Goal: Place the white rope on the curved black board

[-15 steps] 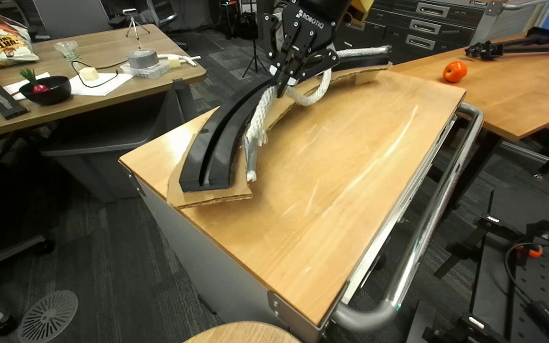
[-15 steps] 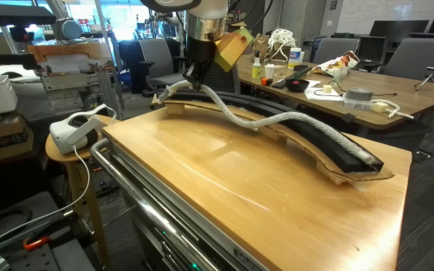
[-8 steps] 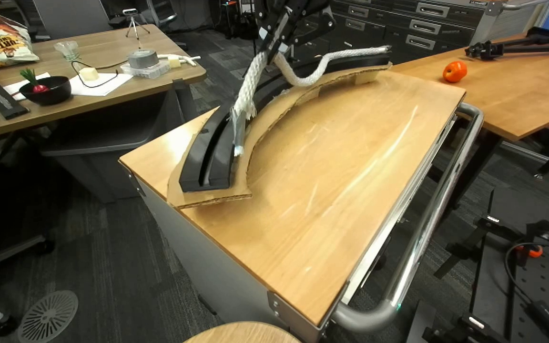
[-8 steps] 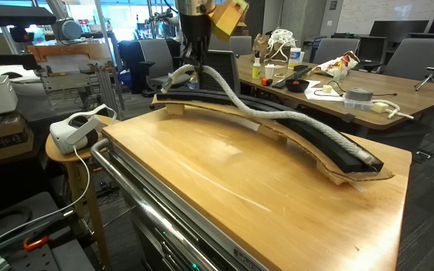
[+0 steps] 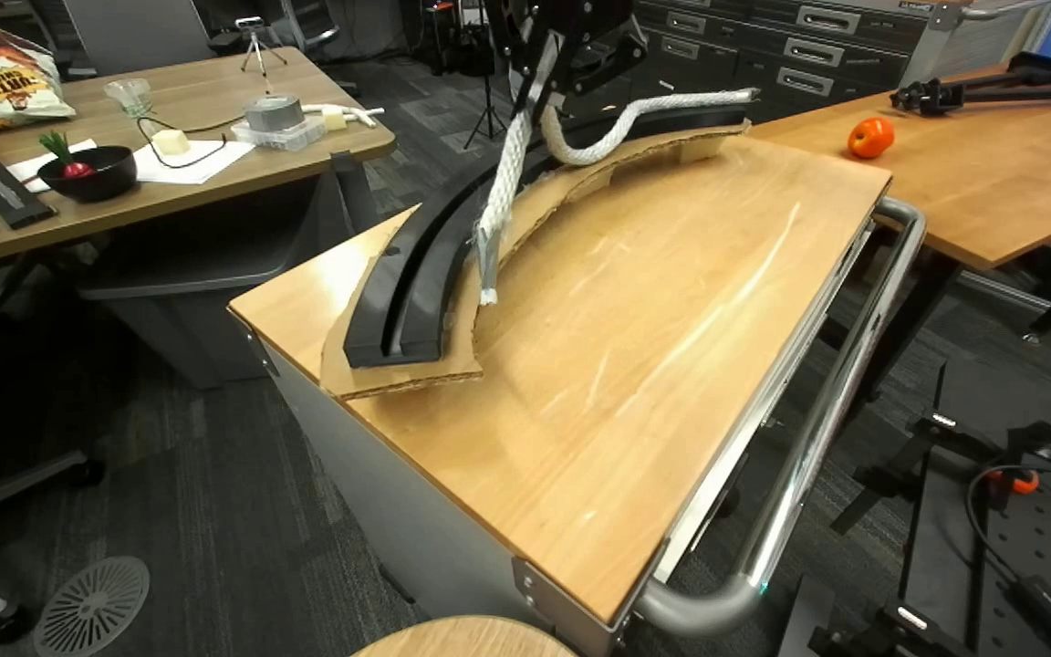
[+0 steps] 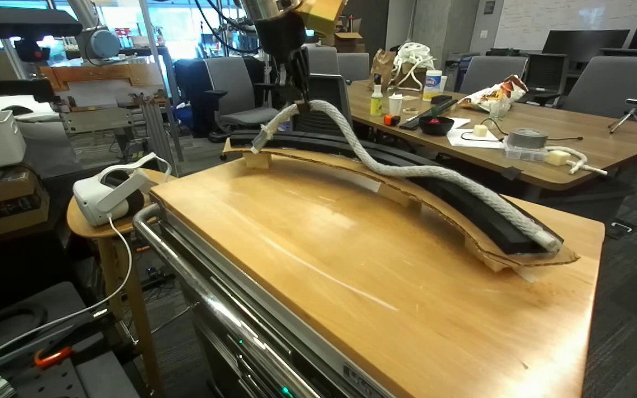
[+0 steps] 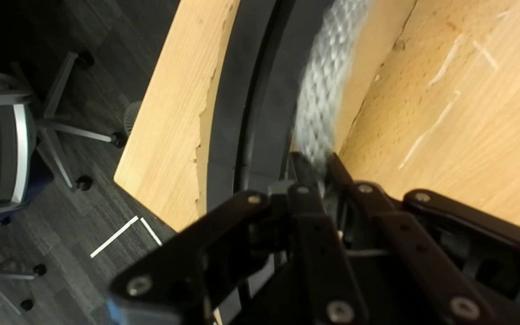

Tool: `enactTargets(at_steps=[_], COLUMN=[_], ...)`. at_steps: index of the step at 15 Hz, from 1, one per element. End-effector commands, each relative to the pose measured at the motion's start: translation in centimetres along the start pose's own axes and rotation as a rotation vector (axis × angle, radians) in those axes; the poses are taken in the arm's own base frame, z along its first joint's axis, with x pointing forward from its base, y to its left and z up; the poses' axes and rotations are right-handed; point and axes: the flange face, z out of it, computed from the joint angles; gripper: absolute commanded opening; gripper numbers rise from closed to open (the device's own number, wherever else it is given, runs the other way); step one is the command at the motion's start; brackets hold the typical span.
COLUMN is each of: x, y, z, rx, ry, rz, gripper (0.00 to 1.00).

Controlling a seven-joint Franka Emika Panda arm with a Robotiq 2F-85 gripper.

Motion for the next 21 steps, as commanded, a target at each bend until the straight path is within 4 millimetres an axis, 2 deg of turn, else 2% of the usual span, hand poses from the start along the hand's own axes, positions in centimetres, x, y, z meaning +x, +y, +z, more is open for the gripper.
enactTargets(at_steps=[1,6,11,14,21], x=[-1.2,-2.4,-2.9,-2.8,-1.9], y=[0.3,1.2,2.5,2.9,4.1], z=[-2.3,-4.8,-5.2,-4.5,-0.5], rx=[-0.012,-0.068,-0.117,-0.095,-0.059], ry=[-0.075,-0.161,-0.220,-0.228,-0.159], rz=[-0.040,-0.093,-0.131,-0.157,-0.164], gripper=[0.03,0.03,0.03,0.03,0.03])
